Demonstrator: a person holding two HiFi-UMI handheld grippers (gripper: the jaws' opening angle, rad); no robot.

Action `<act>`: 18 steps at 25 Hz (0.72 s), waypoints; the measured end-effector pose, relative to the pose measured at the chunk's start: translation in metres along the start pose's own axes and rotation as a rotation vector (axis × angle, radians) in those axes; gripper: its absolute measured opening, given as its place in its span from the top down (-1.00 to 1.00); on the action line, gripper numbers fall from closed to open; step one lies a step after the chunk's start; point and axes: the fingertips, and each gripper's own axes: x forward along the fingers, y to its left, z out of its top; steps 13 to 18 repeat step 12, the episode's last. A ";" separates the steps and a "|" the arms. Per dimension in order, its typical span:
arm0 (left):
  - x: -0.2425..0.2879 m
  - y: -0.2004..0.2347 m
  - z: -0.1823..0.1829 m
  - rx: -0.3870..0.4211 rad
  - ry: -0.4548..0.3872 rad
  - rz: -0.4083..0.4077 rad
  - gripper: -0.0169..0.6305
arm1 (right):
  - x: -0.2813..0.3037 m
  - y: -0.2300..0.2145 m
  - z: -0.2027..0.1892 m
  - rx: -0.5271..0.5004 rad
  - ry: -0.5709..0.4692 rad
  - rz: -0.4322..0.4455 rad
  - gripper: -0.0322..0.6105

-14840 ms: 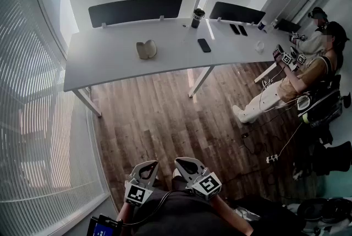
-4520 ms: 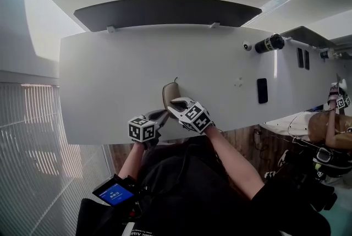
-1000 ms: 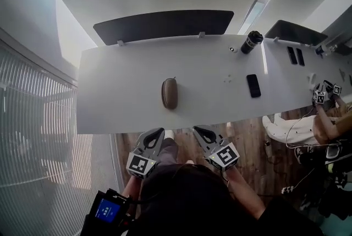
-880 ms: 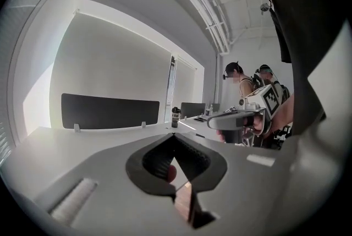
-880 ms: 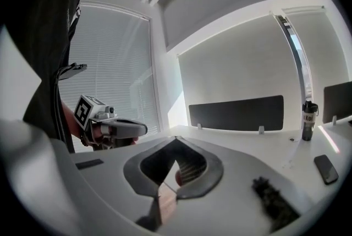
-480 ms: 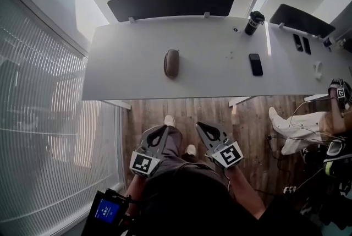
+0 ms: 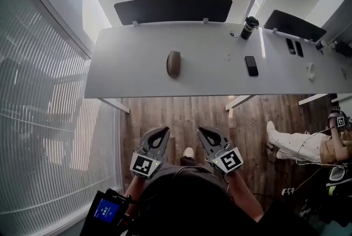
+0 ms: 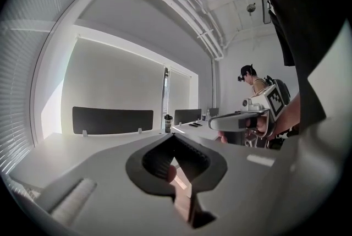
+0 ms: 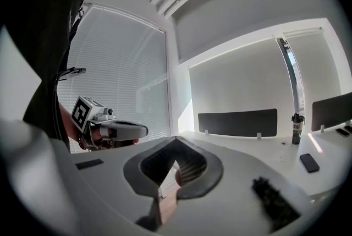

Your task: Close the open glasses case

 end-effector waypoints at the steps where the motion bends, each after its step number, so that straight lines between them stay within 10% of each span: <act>1: -0.007 0.001 0.000 0.007 -0.008 -0.008 0.92 | 0.001 0.008 0.002 -0.006 0.002 -0.004 0.89; 12: -0.125 0.019 -0.017 -0.042 -0.031 -0.024 0.92 | 0.022 0.134 0.008 0.045 0.042 -0.040 0.89; 18: -0.125 0.019 -0.017 -0.042 -0.031 -0.024 0.92 | 0.022 0.134 0.008 0.045 0.042 -0.040 0.89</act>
